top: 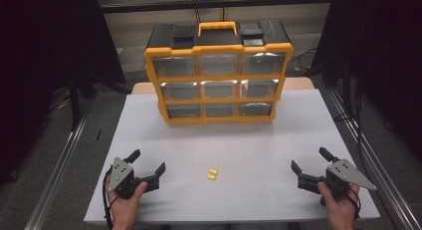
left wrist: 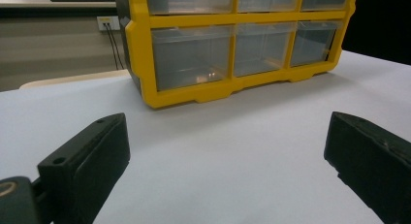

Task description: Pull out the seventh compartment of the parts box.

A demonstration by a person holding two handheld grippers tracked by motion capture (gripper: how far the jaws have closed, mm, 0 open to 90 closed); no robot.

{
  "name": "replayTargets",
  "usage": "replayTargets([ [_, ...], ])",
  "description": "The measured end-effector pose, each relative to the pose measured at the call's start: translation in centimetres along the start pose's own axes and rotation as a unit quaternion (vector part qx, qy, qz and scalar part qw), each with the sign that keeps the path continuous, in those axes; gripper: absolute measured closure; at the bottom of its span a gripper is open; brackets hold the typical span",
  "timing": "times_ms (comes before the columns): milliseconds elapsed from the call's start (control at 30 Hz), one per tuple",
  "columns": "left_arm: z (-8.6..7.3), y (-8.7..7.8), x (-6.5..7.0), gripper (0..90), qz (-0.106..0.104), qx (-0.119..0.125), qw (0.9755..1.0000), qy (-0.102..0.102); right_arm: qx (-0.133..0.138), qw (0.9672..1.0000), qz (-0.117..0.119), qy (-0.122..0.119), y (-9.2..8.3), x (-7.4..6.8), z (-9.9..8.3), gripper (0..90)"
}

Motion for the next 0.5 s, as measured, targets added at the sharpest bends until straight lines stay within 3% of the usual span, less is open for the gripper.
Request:
replayTargets([
  [133, 0.09, -0.04, -0.24, 2.9, 0.003, 0.001, 1.0, 0.001, -0.001, 1.0, 0.002, 0.003, -0.02, -0.05, -0.05, 0.5],
  [300, 0.32, 0.29, 0.02, 2.9, -0.002, 0.005, 0.9999, -0.012, -0.009, 0.9999, 0.009, 0.004, 0.06, -0.33, -0.3, 1.0],
  [500, 0.58, 0.85, 0.36, 5.3, -0.01, 0.007, 0.9999, -0.009, -0.008, 0.9998, 0.017, 0.001, 0.1, -0.74, -0.32, 1.1],
])
Point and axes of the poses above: each handheld gripper's, and its own axes: y roughly forward along the jaws, z roughly out of its top, x roughly to its right, the point moved 8 cm from there along y, roughly forward along the jaws, and after that the axes turned 1 degree about -y, right-handed, at the moved point
